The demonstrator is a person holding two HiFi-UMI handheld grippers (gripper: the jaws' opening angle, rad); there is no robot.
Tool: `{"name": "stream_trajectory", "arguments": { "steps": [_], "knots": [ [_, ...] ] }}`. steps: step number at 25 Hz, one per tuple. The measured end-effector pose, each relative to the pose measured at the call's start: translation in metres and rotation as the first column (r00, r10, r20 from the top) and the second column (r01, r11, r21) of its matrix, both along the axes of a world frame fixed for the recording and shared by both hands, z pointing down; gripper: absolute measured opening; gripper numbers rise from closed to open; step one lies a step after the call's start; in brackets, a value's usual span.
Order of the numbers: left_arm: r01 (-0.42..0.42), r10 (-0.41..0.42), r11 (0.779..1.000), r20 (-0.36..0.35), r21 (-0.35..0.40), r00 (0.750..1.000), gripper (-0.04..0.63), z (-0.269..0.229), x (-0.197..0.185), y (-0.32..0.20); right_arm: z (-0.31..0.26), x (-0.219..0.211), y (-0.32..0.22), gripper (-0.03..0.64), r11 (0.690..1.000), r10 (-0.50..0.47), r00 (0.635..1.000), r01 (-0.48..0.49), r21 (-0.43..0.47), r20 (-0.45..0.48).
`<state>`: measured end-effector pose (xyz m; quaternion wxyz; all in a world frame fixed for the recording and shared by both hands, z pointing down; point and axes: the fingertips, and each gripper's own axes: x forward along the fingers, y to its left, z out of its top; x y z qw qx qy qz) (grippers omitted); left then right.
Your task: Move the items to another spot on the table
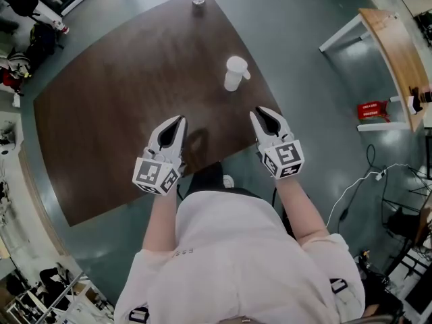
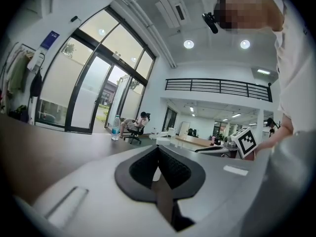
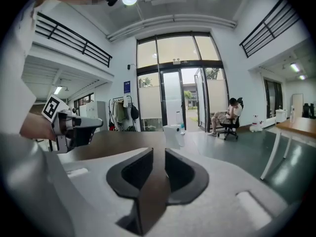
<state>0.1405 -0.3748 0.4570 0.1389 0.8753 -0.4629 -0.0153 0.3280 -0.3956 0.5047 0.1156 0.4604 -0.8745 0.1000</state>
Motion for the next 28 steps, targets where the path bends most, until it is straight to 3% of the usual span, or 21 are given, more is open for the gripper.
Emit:
{"name": "stream_trajectory", "arguments": {
  "steps": [6,11,23,25,26,28],
  "knots": [
    [-0.015,0.014,0.999,-0.033,-0.034,0.999,0.017,0.022,-0.009,-0.092,0.038,-0.009,-0.095,0.276,0.997,0.044,0.999,-0.044,-0.064,-0.010],
    [-0.033,0.032,0.998,-0.025,-0.055,0.999,0.015,0.059,-0.012,-0.145,0.078,-0.022,-0.159,0.350,0.996,0.037,0.999,-0.037,-0.083,-0.009],
    [-0.048,0.042,0.994,-0.061,-0.103,0.997,0.017,0.106,-0.011,-0.193,0.107,-0.056,-0.224,0.355,0.995,-0.083,0.994,0.087,-0.050,0.076],
    [-0.050,0.044,0.993,-0.060,-0.110,0.997,0.016,0.105,-0.009,-0.194,0.107,-0.060,-0.222,0.316,0.991,-0.118,0.990,0.122,-0.049,0.074],
    [-0.052,0.046,0.993,-0.059,-0.110,0.997,0.015,0.105,-0.009,-0.192,0.106,-0.062,-0.221,0.253,0.990,-0.132,0.989,0.135,-0.046,0.070],
    [-0.053,0.047,0.993,-0.054,-0.107,0.997,0.017,0.102,-0.010,-0.188,0.103,-0.065,-0.218,0.242,0.988,-0.148,0.987,0.150,-0.047,0.056]
  ]
}}
